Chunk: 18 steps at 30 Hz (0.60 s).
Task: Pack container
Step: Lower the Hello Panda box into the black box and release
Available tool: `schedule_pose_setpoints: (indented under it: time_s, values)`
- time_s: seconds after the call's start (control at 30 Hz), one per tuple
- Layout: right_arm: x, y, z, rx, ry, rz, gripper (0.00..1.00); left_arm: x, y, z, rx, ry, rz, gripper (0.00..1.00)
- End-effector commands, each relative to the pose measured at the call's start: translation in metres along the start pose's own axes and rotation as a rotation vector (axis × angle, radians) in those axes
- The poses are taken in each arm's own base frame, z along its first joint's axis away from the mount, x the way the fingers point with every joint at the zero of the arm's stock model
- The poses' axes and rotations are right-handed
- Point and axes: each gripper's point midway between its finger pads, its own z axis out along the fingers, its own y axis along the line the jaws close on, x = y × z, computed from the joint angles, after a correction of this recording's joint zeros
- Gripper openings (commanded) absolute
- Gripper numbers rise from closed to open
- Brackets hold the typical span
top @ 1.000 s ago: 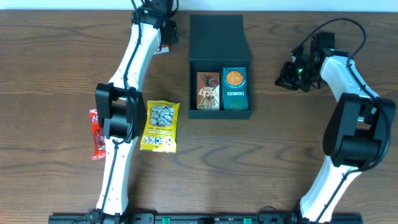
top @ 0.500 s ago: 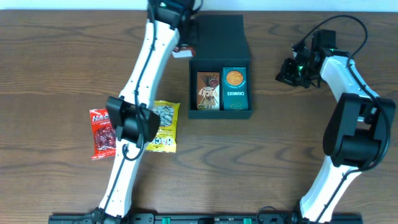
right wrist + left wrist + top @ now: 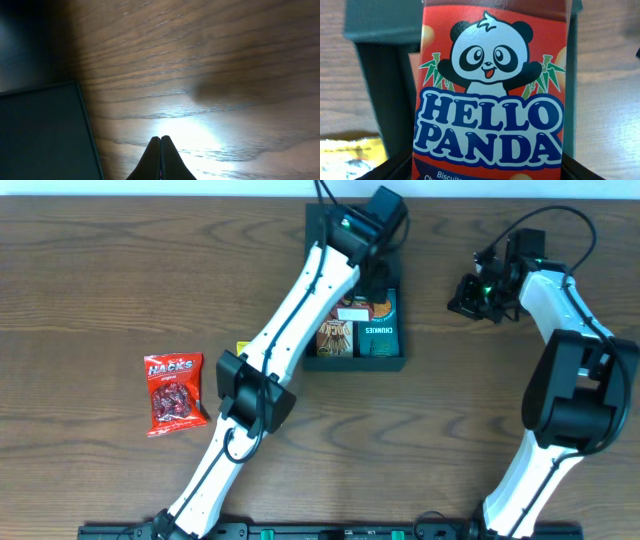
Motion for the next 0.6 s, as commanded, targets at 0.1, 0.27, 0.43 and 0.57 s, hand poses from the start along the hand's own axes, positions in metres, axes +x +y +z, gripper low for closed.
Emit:
schedule_pose_setpoints:
  time_s: [0.1, 0.27, 0.43, 0.57]
  values:
    - [0.001, -0.011, -0.005, -0.004, 0.006, -0.005, 0.02, 0.016, -0.018, 0.003, -0.016, 0.018, -0.023, 0.68]
    - [0.005, -0.012, -0.006, -0.002, 0.022, -0.021, 0.02, 0.032, -0.018, 0.009, -0.052, 0.07, -0.091, 0.69]
    - [0.006, -0.012, -0.006, 0.0, 0.028, -0.019, 0.01, 0.042, -0.017, 0.02, -0.07, 0.112, -0.13, 0.72]
    - [0.006, -0.012, -0.006, 0.0, 0.029, -0.018, 0.02, 0.043, -0.023, 0.022, -0.063, 0.105, -0.118, 0.73]
